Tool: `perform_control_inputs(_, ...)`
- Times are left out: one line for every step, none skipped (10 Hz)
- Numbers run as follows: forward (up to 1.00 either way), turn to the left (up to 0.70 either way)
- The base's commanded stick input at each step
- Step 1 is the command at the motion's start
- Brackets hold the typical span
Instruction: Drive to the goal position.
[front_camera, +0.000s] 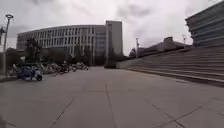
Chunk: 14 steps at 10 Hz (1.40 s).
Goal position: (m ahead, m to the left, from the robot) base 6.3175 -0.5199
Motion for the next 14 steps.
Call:
perform_control_inputs(0.70,0.00)
perform_control_inputs(0.70,0.00)
perform_control_inputs(0.70,0.00)
perform_control_inputs(0.70,0.03)
perform_control_inputs(0.70,0.11)
perform_control_inputs(0.70,0.12)
perform_control_inputs(0.70,0.07)
perform_control_inputs(0.70,0.01)
perform_control_inputs(0.70,0.00)
perform_control_inputs(0.70,0.00)
perform_control_inputs(0.70,0.00)
perform_control_inputs(0.70,0.00)
perform_control_inputs(0.70,0.00)
perform_control_inputs(0.70,0.00)
